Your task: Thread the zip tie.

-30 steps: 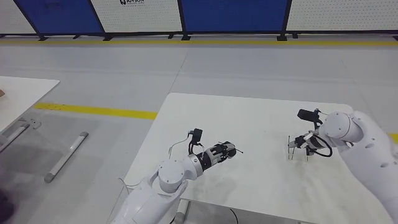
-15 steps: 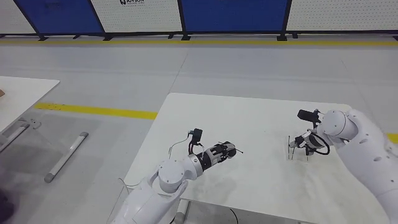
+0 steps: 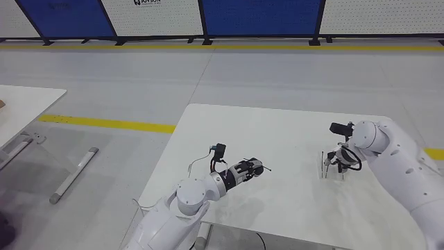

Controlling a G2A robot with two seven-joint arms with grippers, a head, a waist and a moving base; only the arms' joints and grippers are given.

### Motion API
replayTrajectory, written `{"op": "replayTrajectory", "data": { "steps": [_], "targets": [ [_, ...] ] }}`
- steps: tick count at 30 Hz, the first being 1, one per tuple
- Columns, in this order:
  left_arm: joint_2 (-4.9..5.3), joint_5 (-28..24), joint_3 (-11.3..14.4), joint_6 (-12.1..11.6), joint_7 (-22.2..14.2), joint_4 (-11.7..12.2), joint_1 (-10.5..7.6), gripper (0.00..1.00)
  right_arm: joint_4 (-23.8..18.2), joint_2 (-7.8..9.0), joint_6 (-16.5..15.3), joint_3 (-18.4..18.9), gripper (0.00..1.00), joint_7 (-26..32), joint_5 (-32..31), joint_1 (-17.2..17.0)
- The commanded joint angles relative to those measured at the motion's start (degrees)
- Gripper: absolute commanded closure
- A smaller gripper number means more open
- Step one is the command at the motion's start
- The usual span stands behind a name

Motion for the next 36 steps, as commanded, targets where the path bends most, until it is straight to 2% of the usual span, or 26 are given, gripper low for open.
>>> {"op": "replayTrajectory", "data": {
  "steps": [1,5,13,20,29,31,35,36],
  "targets": [
    [0.0,0.0,0.0,0.0,0.0,0.0,0.0,1.0,0.8,-0.39,-0.1,-0.2,0.68,-0.2,-0.1,0.2],
    [0.0,0.0,0.0,0.0,0.0,0.0,0.0,1.0,2.7,-1.31,-0.5,-0.7,0.71,-0.4,-0.1,0.8],
    [0.0,0.0,0.0,0.0,0.0,0.0,0.0,1.0,6.0,-3.06,-1.8,-1.6,0.68,-0.7,-0.1,1.9],
    [0.0,0.0,0.0,0.0,0.0,0.0,0.0,1.0,9.4,-4.81,-3.4,-2.5,0.71,-0.4,0.1,3.0],
    [0.0,0.0,0.0,0.0,0.0,0.0,0.0,1.0,14.6,-7.3,-4.0,-3.8,0.73,-0.5,-0.6,4.6],
    [0.0,0.0,0.0,0.0,0.0,0.0,0.0,1.0,15.6,-7.79,-4.2,-4.0,0.76,-0.5,-0.6,4.8],
    [0.0,0.0,0.0,0.0,0.0,0.0,0.0,1.0,17.7,-8.78,-4.7,-4.3,1.0,-0.7,-0.8,5.4],
    [0.0,0.0,0.0,0.0,0.0,0.0,0.0,1.0,18.4,-9.03,-4.9,-4.3,1.0,-0.8,-0.8,5.5]
  ]
}}
